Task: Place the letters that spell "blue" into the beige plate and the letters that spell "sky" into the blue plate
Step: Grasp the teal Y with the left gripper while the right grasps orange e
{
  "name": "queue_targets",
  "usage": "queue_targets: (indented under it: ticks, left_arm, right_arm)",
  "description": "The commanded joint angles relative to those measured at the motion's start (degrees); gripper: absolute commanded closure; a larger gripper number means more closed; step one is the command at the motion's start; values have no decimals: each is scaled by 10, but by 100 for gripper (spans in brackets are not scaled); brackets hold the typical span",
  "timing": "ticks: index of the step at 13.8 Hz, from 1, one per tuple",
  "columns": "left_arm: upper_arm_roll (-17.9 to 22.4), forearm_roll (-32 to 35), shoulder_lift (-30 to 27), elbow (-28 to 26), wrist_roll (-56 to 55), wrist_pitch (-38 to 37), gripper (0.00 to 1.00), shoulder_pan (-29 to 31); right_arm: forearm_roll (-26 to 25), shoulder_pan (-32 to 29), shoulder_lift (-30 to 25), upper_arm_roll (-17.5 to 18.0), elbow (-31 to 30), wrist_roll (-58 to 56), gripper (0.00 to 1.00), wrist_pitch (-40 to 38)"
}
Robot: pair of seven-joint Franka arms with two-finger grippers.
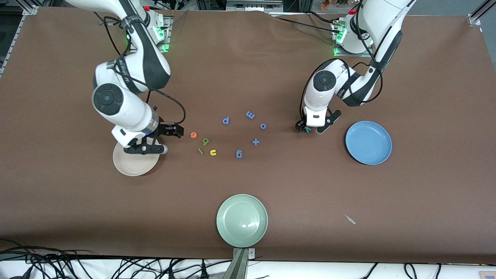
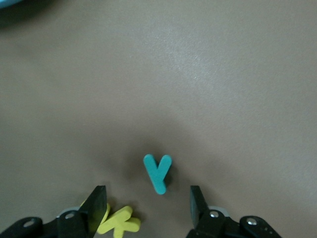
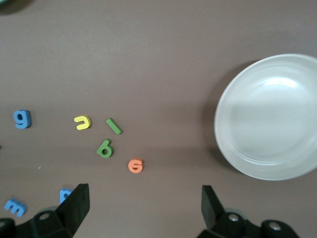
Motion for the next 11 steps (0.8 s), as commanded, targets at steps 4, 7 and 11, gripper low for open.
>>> queue_targets:
  ticks: [4, 7, 11]
  left_arm:
    - [4, 25, 8, 18, -12, -2, 39, 0]
    - [4, 47, 23, 18, -14, -2, 47, 3]
    - [7, 47, 23, 21, -12, -2, 55, 4]
  right_arm:
    - [8, 43, -11, 6, -160, 45, 0, 169]
    - [6, 56, 10, 5, -175, 64, 0, 204]
    - [4, 57, 47, 5, -182, 65, 1, 257]
